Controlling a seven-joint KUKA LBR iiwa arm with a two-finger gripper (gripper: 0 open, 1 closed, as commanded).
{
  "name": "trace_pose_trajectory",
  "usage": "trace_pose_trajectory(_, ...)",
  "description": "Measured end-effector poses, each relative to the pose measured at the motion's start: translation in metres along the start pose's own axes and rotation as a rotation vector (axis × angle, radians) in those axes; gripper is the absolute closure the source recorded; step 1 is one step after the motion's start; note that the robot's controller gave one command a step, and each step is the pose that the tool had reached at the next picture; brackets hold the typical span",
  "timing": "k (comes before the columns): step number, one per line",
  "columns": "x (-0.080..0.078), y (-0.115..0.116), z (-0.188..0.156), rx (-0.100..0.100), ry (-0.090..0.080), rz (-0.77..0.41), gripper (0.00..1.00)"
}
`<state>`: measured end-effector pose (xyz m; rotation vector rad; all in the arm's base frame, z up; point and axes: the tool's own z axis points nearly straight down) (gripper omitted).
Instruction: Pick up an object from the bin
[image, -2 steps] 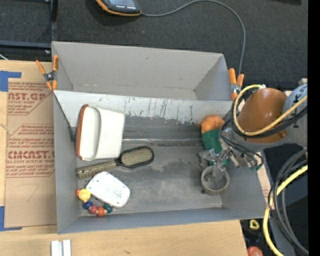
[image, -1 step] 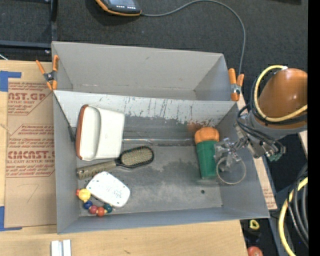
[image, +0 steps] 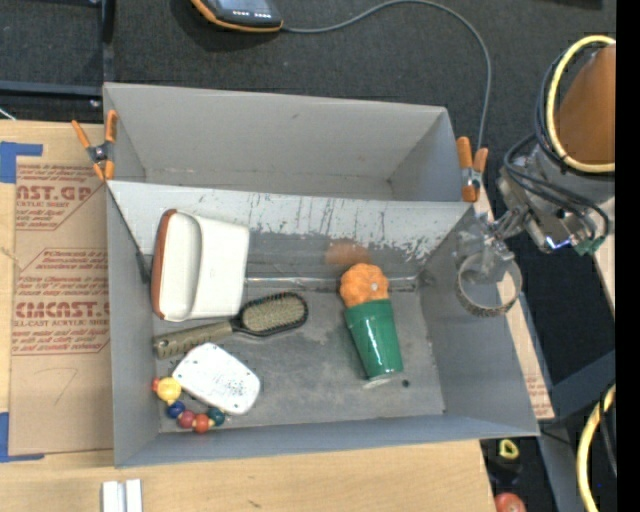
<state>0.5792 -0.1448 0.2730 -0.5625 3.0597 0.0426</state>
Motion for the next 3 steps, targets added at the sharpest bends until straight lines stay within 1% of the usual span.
trace_pose_trajectory(1, -0.006, 0.064, 0.101, 0.001, -0.006, -0.030, 1.00)
trace_pose_trajectory(2, 0.016, 0.065, 0.067, 0.009, -0.013, -0.087, 1.00)
trace_pose_trajectory(3, -0.025, 0.117, 0.159, -0.001, -0.009, -0.032, 1.00)
